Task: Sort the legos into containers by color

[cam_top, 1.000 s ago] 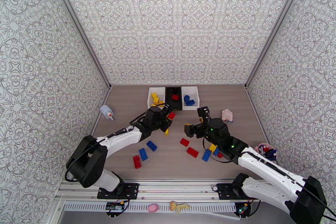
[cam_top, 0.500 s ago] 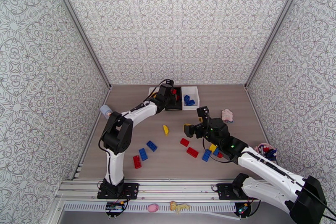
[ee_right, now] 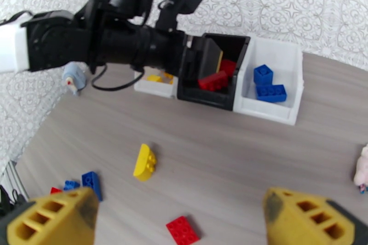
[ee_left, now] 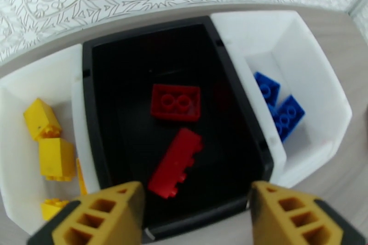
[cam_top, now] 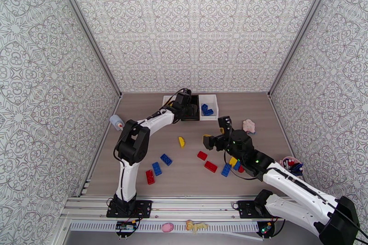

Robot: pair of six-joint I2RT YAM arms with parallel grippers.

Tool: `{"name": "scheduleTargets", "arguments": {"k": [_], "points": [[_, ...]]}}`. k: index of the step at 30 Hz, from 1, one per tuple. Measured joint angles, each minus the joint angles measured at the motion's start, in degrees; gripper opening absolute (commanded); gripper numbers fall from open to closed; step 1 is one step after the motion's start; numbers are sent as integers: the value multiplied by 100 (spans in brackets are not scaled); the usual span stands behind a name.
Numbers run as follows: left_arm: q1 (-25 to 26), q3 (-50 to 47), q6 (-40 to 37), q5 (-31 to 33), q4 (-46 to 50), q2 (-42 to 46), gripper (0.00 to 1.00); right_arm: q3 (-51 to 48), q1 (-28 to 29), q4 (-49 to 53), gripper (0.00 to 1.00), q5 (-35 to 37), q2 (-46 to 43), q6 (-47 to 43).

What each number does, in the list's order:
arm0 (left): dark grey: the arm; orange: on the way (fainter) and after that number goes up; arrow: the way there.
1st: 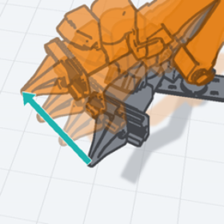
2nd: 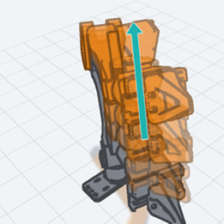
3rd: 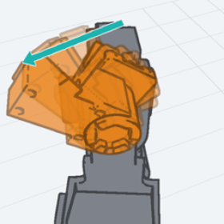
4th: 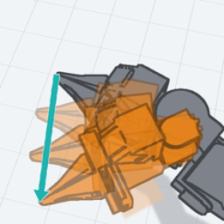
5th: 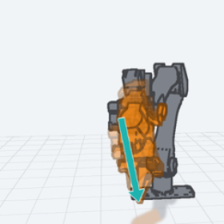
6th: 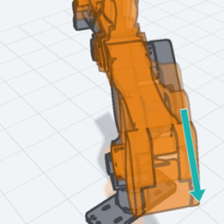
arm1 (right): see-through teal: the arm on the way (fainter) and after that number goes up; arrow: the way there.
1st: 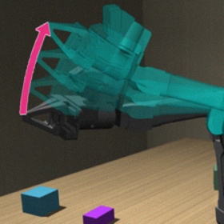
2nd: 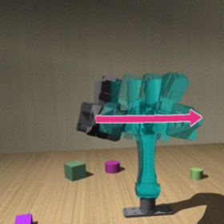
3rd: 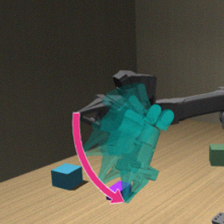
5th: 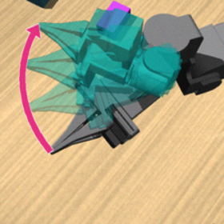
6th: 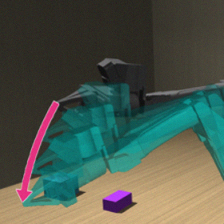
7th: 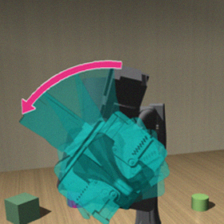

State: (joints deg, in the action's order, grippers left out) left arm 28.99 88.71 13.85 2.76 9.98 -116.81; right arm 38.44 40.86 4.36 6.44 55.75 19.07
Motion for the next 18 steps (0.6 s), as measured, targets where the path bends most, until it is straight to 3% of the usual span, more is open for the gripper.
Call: {"name": "scheduleTargets", "arguments": {"k": [10, 18], "points": [[125, -2835, -643, -621, -1117, 2699, 91, 20, 0, 461, 98, 243, 348, -59], [74, -4682, -1665, -1506, -1344, 4430, 98, 610, 2, 1281, 96, 330, 1311, -664]]}}
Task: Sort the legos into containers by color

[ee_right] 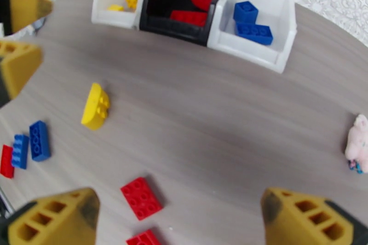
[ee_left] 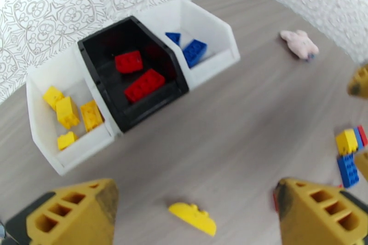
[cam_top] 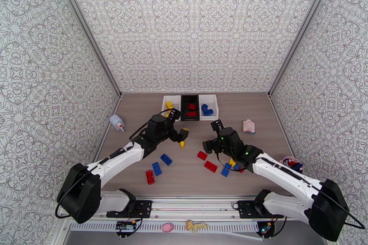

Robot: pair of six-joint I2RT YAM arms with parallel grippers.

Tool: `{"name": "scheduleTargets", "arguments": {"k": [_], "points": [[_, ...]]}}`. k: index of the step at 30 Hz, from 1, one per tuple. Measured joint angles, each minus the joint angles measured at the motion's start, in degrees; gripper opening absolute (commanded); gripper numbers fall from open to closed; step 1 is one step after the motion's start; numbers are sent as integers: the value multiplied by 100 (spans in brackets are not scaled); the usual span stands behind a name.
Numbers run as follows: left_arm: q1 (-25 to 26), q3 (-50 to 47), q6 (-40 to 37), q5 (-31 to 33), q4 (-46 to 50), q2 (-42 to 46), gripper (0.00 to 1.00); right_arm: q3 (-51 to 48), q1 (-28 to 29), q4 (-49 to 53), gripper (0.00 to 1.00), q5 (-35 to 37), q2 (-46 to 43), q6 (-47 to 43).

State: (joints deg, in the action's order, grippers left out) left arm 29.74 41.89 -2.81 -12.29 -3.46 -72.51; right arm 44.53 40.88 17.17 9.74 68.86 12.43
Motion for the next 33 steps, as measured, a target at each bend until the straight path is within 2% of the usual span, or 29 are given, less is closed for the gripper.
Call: {"name": "scheduleTargets", "arguments": {"k": [9, 14, 22, 33], "points": [[55, -944, -1274, -1071, 245, 1639, 99, 688, 107, 791, 96, 2, 905, -605], [61, -1335, -1882, -1593, 522, 2243, 100, 1073, 345, 1128, 95, 13, 1467, -699], [125, -1670, -2369, -2028, 636, 2280, 99, 1530, 719, 1506, 92, -35, 2439, -844], [125, -1727, -2485, -2144, 621, 2079, 100, 1891, 756, 1847, 69, -168, 3353, -927]]}}
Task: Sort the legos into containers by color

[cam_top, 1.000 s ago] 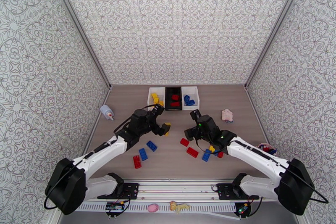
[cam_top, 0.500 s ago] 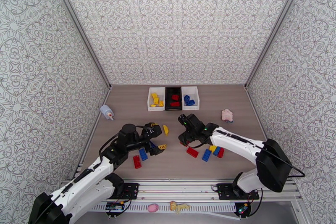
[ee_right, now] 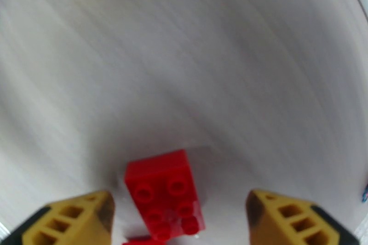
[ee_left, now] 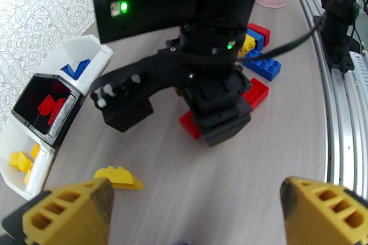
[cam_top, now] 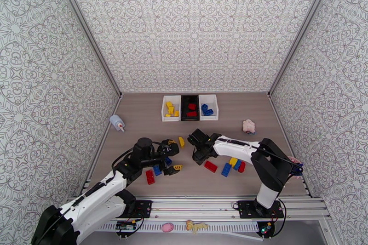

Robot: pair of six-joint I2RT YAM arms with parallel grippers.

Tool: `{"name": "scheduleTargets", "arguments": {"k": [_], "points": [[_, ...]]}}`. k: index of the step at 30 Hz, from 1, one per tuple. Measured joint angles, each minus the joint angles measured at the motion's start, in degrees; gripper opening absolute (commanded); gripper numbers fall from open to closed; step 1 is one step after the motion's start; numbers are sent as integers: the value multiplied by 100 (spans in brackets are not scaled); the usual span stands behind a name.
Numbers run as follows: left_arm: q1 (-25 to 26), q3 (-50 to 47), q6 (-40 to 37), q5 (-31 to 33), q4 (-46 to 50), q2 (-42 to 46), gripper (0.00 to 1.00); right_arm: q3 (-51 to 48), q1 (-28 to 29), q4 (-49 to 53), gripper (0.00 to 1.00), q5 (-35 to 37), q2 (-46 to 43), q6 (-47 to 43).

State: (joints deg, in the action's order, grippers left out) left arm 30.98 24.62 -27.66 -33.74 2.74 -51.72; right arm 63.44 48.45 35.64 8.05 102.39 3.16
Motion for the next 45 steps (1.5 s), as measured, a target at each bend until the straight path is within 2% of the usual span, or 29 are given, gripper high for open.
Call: {"name": "scheduleTargets", "arguments": {"k": [2, 5, 7, 11, 16, 24, 28, 34, 38, 45], "points": [[0, 0, -4, -13, 0, -37, 100, 17, 0, -2, 61, -24, 61, 9], [0, 0, -7, -15, 0, -61, 100, 20, 0, 0, 56, -46, 87, -11], [0, 0, -7, -15, -4, -66, 100, 20, 0, -4, 45, -59, 87, -11], [0, 0, -50, -68, -37, -90, 100, 20, 0, -7, 33, -76, 90, -2], [0, 0, -111, -120, -42, -90, 100, 20, 0, -28, 28, -76, 85, -17], [-35, -24, -68, -116, -234, -87, 100, -61, 0, -352, 27, -66, -232, 57], [-50, -201, 214, -94, -581, -79, 100, -227, 0, -914, 25, 146, -682, 317], [-72, -306, 782, 125, -1008, -153, 100, -411, -11, -2396, 21, 793, -951, 756], [-146, -334, 1250, 531, -1351, -223, 100, -146, -146, -3174, 20, 955, -619, 894], [-166, -450, 1871, 1169, -1757, -223, 100, 1060, -568, -3814, 20, 1106, 603, 951]]}}
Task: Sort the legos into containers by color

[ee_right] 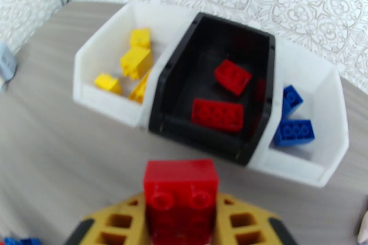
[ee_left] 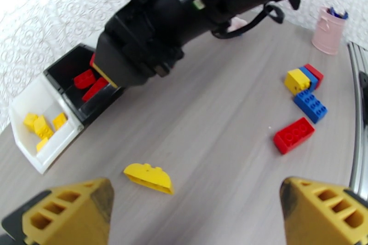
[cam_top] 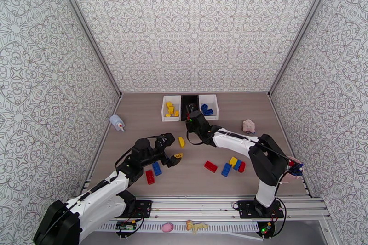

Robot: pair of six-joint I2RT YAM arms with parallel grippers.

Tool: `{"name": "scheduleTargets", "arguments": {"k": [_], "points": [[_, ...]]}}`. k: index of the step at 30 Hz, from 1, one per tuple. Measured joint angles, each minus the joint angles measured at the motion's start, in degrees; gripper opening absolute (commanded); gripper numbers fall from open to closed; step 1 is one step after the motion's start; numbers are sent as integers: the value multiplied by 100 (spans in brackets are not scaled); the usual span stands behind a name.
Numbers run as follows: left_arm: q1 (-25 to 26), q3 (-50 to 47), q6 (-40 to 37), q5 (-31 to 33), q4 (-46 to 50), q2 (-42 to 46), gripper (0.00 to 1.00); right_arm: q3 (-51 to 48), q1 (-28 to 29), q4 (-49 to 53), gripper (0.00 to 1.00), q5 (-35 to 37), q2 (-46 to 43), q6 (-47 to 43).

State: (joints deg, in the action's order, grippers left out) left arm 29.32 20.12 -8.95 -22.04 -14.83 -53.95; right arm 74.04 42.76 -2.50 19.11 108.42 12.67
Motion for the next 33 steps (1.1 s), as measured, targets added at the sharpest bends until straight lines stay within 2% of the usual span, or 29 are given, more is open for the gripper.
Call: {"name": "scheduleTargets", "arguments": {"k": [9, 14, 16, 18, 20, 23, 27, 33], "points": [[-26, -13, 297, 269, -133, 31, 100, 1698, -448, -87, 19, -125, 1473, 111], [-59, -44, 299, 284, -175, 31, 99, 2341, -608, 22, 22, -195, 2006, 212], [-76, -52, 299, 282, -177, 31, 100, 2555, -636, 98, 27, -195, 2159, 238], [-81, -55, 299, 275, -184, 31, 100, 2656, -640, 190, 38, -195, 2208, 247], [-98, -55, 295, 225, -190, 31, 100, 2662, -638, 195, 51, -205, 2201, 275], [-129, -55, 260, 39, -190, 33, 100, 2490, -638, 192, 64, -323, 2050, 304], [-236, -55, 144, -472, -192, 28, 100, 1799, -638, 153, 70, -494, 1427, 389], [-315, -52, -120, -1259, -181, -63, 100, 282, -638, -70, 82, -608, -20, 704]]}}
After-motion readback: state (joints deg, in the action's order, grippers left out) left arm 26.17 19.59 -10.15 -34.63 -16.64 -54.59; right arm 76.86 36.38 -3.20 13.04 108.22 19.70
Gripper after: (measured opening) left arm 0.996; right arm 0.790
